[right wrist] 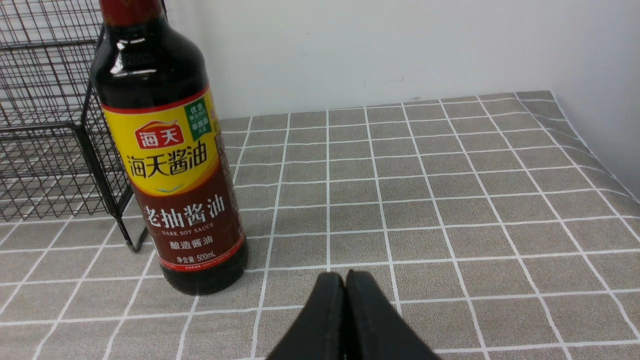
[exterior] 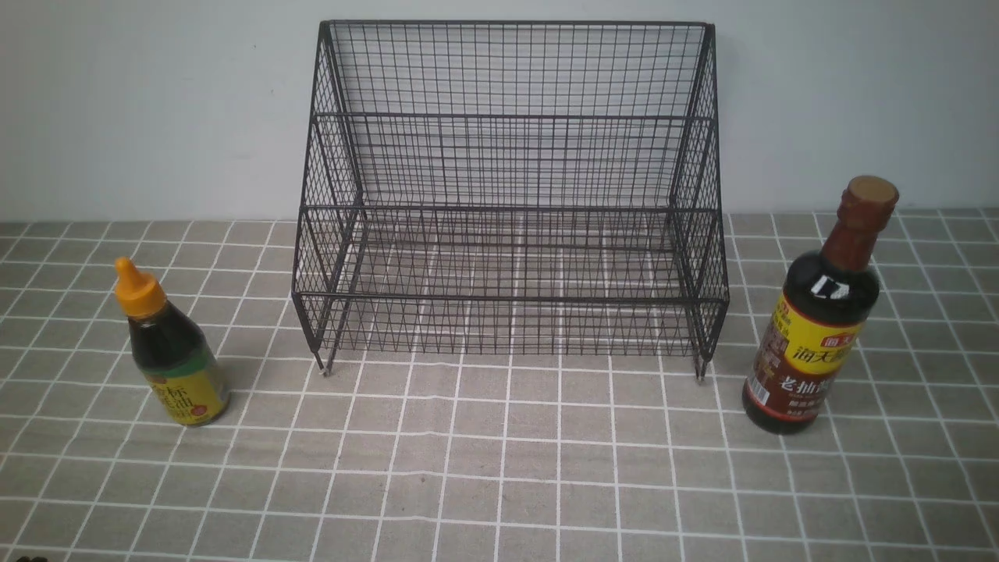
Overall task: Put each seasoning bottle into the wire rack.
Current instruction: Use the right arm to grab the condiment bottle closest to it
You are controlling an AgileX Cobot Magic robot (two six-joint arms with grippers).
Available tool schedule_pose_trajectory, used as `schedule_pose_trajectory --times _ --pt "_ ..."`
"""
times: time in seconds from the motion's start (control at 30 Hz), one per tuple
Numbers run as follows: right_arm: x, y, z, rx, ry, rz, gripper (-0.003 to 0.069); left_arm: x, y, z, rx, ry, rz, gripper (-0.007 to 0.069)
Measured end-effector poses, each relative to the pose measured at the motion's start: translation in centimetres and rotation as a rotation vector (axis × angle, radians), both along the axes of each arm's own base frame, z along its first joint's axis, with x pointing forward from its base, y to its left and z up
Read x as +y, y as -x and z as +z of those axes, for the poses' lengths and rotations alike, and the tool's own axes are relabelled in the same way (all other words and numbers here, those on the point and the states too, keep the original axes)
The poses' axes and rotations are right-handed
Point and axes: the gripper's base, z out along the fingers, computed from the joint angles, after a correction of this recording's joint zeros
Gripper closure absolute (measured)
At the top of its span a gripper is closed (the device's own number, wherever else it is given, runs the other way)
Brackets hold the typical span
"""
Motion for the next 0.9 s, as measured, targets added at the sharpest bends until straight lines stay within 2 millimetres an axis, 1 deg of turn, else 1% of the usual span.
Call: schedule_pose_trajectory --times 0.77,0.83,0.9 --pt "0.0 0.0 0.1 -0.017 -0.004 0.002 0.0673 0.0 0.0 0.0 0.000 0.000 0.000 0.0631" --pt "0.2 -0.2 0.7 -0.093 -0.044 0.013 0.0673 0.0 0.0 0.0 0.000 0.000 0.000 0.0631" --pt "0.3 -0.2 1.9 -0.234 -0.106 0.025 0.0673 0.0 0.0 0.0 0.000 0.000 0.000 0.0631"
